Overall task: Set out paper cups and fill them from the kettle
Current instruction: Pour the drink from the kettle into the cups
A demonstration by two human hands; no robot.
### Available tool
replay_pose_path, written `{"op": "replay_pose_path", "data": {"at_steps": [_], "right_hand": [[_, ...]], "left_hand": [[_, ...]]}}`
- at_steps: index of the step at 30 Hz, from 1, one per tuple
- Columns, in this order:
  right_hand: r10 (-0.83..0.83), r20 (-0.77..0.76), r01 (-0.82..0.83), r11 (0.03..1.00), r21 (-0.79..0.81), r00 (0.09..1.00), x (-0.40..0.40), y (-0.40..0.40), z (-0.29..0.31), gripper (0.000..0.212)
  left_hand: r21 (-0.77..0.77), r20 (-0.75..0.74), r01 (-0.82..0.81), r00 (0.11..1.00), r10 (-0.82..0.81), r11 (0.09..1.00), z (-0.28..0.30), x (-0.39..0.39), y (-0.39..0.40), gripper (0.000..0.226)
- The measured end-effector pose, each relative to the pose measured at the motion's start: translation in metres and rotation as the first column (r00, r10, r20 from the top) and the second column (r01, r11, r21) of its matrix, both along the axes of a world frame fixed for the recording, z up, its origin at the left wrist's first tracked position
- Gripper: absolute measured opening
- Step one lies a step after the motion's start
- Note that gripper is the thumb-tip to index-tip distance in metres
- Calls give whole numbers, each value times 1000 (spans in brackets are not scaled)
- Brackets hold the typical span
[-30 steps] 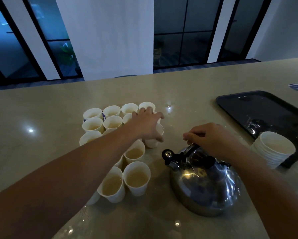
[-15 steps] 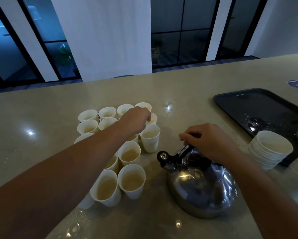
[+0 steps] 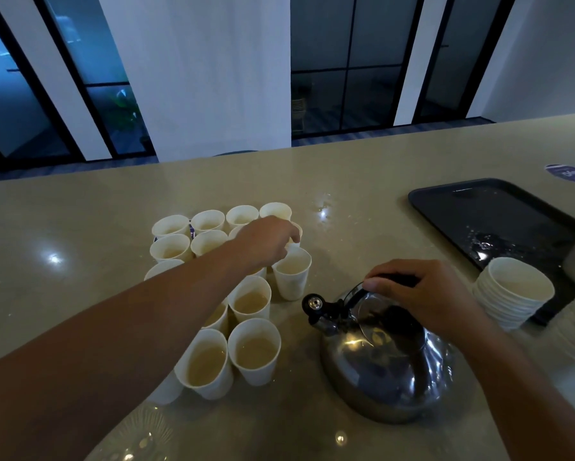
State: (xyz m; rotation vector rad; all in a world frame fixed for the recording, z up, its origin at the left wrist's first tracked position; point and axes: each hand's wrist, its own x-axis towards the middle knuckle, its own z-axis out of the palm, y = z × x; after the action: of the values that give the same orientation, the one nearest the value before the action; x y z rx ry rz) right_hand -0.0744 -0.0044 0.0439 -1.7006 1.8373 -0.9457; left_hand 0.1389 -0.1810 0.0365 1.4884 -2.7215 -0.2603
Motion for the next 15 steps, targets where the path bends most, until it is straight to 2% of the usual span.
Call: {"op": "replay_pose_path", "data": {"at_steps": [3,6,11,15], "right_hand": [[2,15,-2,1000,16,1000,1,2,3,14],[-30,97,30,1000,-5,995,4,7,5,15],[-80,217,81,997,1,973,15,11,12,14],[-117,230,130,991,-43,966,23,15,20,17]], "left_hand": [[-14,-8,-6,1000,6,1000,-1,3,3,44],[-40,-63,5,998,-8,999,1,8,4,42],[106,-295,80,954,-45,991,25,10,12,23],[126,-392,109,918,-51,986,50,11,16,18]]}}
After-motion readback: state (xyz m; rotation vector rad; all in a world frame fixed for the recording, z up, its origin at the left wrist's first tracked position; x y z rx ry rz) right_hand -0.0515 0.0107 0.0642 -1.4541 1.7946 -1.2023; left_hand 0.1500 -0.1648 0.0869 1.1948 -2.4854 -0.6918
